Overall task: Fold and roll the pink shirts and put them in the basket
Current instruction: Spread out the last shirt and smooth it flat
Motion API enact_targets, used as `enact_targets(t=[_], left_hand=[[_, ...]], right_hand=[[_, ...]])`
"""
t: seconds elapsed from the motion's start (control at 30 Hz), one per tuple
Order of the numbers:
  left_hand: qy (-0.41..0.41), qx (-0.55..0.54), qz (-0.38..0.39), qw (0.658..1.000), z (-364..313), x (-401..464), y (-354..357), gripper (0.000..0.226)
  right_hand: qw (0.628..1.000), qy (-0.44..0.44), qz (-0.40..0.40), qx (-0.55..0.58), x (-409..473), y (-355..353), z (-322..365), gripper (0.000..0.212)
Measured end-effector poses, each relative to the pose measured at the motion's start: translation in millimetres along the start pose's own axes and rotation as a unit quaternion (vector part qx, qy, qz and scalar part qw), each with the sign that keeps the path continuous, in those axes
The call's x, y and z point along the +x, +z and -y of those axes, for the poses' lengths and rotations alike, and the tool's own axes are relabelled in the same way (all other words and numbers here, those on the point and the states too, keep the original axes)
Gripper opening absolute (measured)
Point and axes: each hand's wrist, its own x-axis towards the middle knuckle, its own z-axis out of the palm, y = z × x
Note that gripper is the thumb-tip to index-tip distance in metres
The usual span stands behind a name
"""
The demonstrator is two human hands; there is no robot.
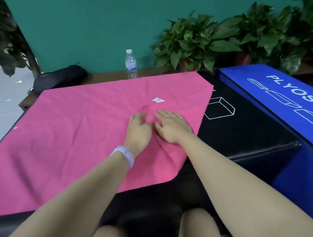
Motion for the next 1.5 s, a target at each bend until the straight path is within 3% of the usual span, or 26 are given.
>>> enact_targets(t=[0.07, 0.13, 0.23, 0.33, 0.6, 0.67, 0.83, 1.0, 1.17, 1.3, 1.4, 1.5], left_hand=[[-0.007, 0.159, 0.012, 0.987, 9, 6, -36, 0.045], [-0.012, 0.309, -0.023, 0.951, 27, 4, -75, 0.043], [-0.084, 0.422, -0.023, 0.902, 41, -18, -100, 0.047], [-0.043, 0.493, 0.014, 0.869, 50, -38, -100, 0.066], [-0.103, 0.497, -0.062, 0.859, 75, -54, -152, 0.087], [-0.092, 0.494, -0.067, 0.862, 74, -52, -147, 0.087], [-0.091, 0.454, -0.079, 0.883, 74, -51, -148, 0.073], [-0.121, 0.454, -0.052, 0.881, 84, -56, -185, 0.067], [-0.236, 0.443, -0.166, 0.849, 127, -100, -286, 0.061], [-0.323, 0.340, -0.251, 0.847, 139, -135, -320, 0.051], [-0.302, 0.309, -0.268, 0.861, 143, -153, -330, 0.043], [-0.243, 0.404, -0.316, 0.824, 140, -161, -332, 0.045]], right_hand=[[1.000, 0.009, 0.009, -0.001, -1, -1, 0, 0.060], [1.000, 0.011, 0.009, -0.004, 0, -1, 1, 0.060], [1.000, 0.012, 0.005, -0.013, -3, -1, 4, 0.060], [1.000, 0.011, 0.002, -0.009, -8, -3, 5, 0.059], [0.999, 0.018, 0.009, -0.040, -13, -11, 18, 0.057], [0.999, 0.007, 0.006, -0.052, -16, -13, 45, 0.058], [0.989, -0.145, 0.021, 0.015, -19, 10, 166, 0.052], [0.991, -0.119, 0.049, 0.024, -22, 35, 197, 0.064], [0.989, -0.132, 0.060, -0.037, -17, 43, 194, 0.070], [0.989, -0.129, 0.061, -0.042, -19, 43, 193, 0.070], [0.989, -0.130, 0.059, -0.042, -20, 42, 194, 0.070], [0.990, -0.127, 0.054, -0.038, -20, 43, 194, 0.070]])
